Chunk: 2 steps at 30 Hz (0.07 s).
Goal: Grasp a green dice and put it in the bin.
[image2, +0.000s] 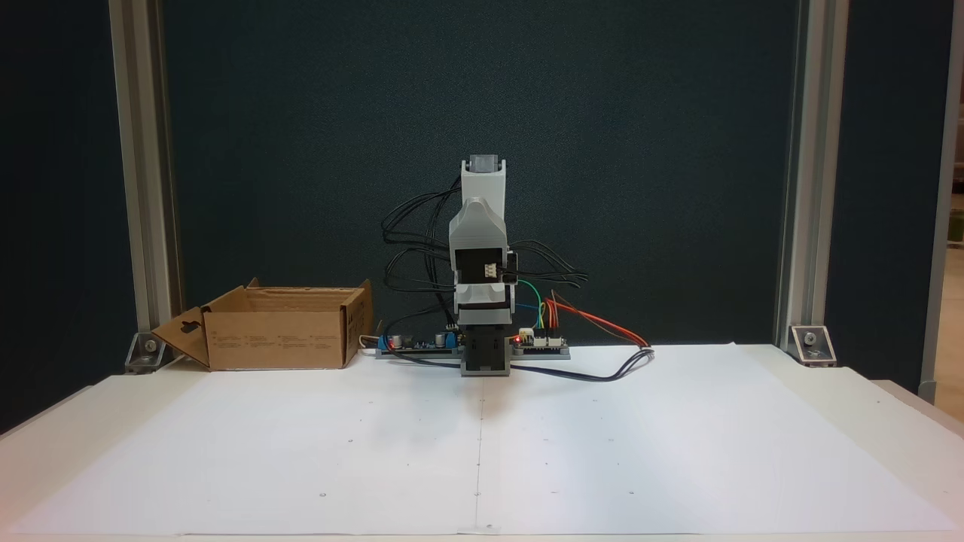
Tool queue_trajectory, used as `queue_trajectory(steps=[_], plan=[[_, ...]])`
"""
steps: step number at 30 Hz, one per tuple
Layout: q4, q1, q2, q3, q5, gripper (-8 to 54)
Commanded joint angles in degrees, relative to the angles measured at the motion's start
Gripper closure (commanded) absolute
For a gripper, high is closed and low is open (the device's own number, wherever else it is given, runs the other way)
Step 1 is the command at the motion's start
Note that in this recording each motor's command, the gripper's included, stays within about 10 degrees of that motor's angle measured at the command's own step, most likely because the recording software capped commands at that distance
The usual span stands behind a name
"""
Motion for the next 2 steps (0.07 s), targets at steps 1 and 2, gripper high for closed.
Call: queue_trajectory(steps=[1,2], plan=[[-2.1,-0.2,6.2,2.8,1.7,1.1],[-2.1,-0.2,6.2,2.8,1.7,1.1]])
